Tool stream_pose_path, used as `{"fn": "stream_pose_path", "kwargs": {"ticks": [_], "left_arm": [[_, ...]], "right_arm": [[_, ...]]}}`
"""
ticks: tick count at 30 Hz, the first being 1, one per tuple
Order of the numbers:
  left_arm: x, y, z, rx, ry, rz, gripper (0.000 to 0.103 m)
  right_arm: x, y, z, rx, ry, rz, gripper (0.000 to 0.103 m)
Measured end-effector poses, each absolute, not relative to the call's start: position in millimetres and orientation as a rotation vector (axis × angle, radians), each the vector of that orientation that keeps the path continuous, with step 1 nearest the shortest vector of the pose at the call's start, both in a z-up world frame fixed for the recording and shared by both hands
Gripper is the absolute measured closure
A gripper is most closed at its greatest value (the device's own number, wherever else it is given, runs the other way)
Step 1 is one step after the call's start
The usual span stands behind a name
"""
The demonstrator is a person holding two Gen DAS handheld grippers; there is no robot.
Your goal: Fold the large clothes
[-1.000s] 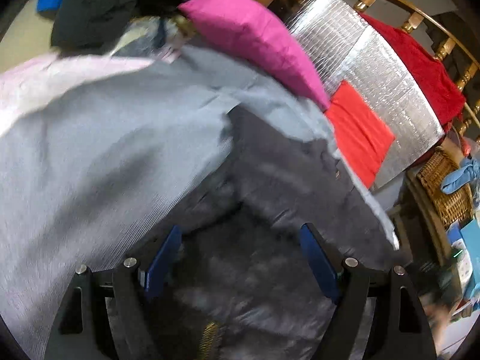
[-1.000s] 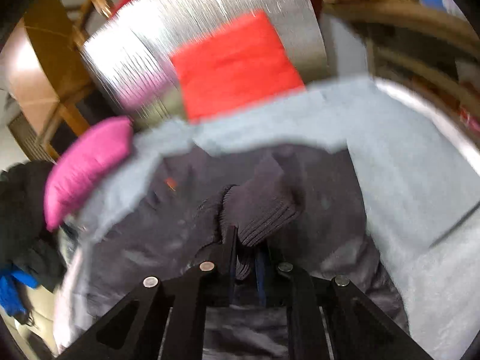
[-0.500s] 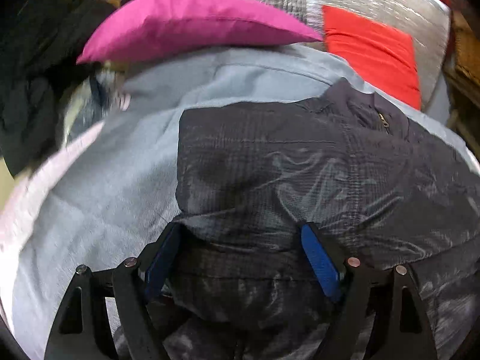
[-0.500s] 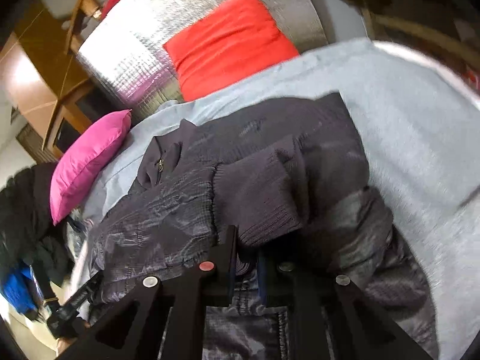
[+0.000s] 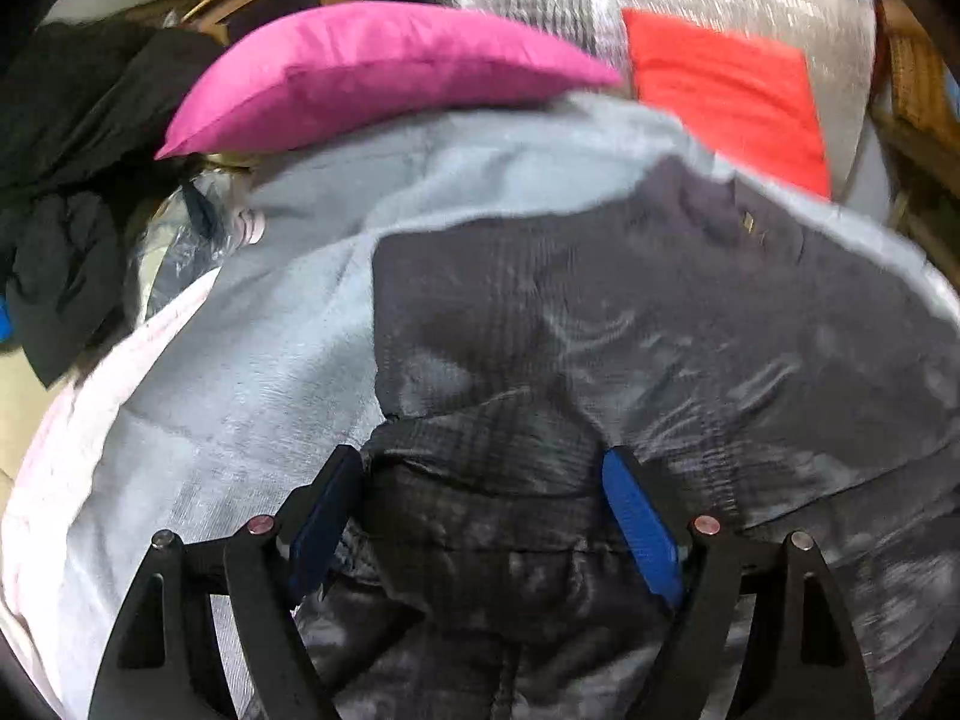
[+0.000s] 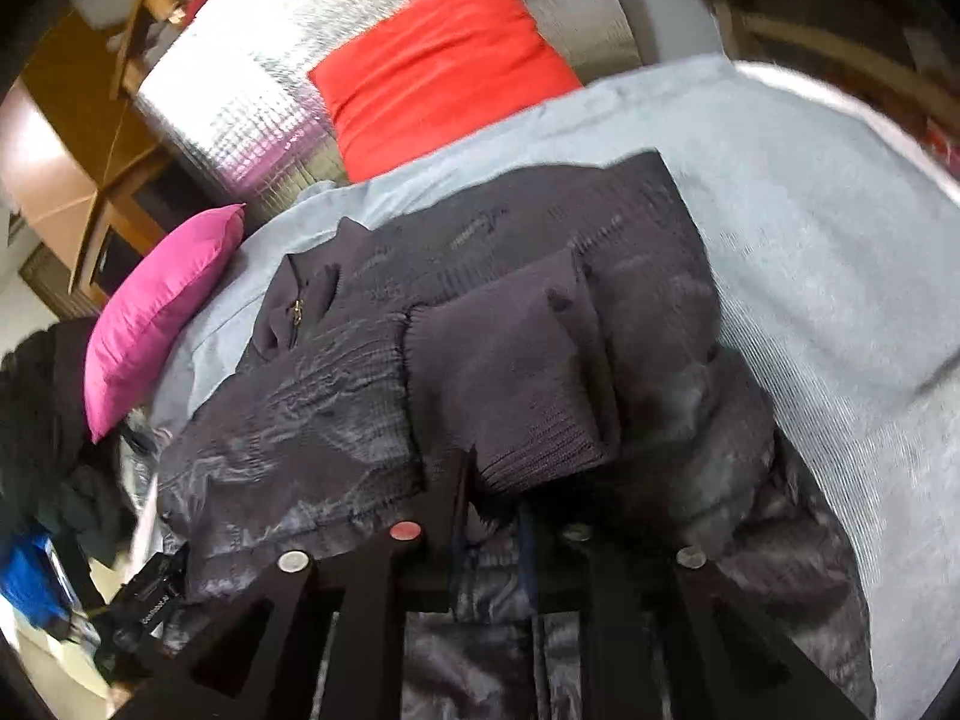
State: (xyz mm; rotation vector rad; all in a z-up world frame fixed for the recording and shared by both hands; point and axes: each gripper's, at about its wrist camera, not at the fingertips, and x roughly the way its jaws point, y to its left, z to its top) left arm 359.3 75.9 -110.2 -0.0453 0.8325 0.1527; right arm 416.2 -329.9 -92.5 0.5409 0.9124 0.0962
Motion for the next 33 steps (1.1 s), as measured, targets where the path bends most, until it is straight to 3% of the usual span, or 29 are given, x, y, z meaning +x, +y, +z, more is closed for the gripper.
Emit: {"fn": "stream_pose_path", "kwargs": {"ticks": [1,4,13,16,20,22,29,33], "left_arm": [[356.4,77.4,-105.9,-0.067,0.817,0.148,0.020],[346.7,76.9,-87.8,-0.087,0.743,0.136,0.019],[355.1,21.2,-88.6,-0.047,0.748,0.011,0.019],[371.4,-0.5,-119.0,0.041,0.876,0.002,0.019],[373.9,-7.2,-128.0,0.076,0.871,0.014,0.018],[375.5,-8.0,-128.5,0.079,0.874,0.011,0.018],[364.8,28.0,-100.6,-0.031,0.782,0.022,0.018],[376.2,80.9,-116.1,-0.196,0.853,0.108,0.018]], "right_arm": [[413.9,-331.9,-90.1,0.546,0.919,0.101,0.074],[401.6,-336.2,-76.8,0.564,0.918,0.131,0.033],[388.4,-289.0,-27.1,0.593,0.819,0.371,0.031],[416.2,-270.3,-46.0,0.668,0.860,0.459,0.031],[441.5,-274.5,-105.2,0.739,1.030,0.373,0.034],[439.2,-282.5,-112.9,0.789,1.000,0.402,0.035],[439.9,-269.3,-74.5,0.701,0.953,0.432,0.033],[459.3,-264.5,-56.1,0.697,0.908,0.456,0.033]]}}
